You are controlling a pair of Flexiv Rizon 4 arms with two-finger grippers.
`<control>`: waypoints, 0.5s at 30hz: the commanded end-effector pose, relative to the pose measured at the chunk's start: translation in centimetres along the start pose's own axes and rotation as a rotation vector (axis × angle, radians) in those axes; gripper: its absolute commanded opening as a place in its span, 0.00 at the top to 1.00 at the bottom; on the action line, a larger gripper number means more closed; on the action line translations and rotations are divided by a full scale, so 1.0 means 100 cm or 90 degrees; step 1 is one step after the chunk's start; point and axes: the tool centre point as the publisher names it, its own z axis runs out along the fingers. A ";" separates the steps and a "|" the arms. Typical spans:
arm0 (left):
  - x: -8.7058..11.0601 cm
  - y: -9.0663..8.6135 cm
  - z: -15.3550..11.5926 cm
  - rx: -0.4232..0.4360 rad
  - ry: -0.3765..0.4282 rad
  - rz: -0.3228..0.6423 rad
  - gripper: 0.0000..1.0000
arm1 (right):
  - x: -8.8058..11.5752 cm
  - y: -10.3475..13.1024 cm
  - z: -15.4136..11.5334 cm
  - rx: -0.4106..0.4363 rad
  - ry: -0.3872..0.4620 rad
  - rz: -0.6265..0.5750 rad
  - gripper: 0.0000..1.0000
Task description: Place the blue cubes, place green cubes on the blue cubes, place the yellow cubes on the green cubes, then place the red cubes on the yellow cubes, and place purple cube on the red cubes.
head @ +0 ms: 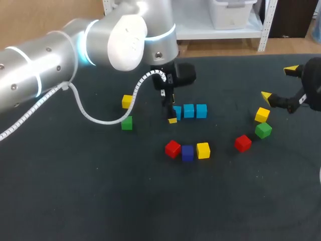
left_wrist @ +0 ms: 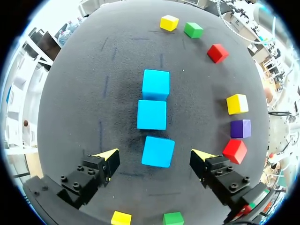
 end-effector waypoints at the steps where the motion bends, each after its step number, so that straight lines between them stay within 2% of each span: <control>1: 0.000 -0.001 0.001 -0.002 -0.003 0.000 0.00 | 0.000 0.001 0.000 0.002 0.002 0.000 0.00; 11: -0.004 0.003 0.003 -0.023 -0.004 -0.002 0.00 | 0.000 0.001 0.000 0.002 0.002 0.000 0.00; 15: -0.004 0.005 0.004 -0.031 -0.004 -0.004 0.08 | 0.000 0.001 0.000 0.002 0.002 0.000 0.00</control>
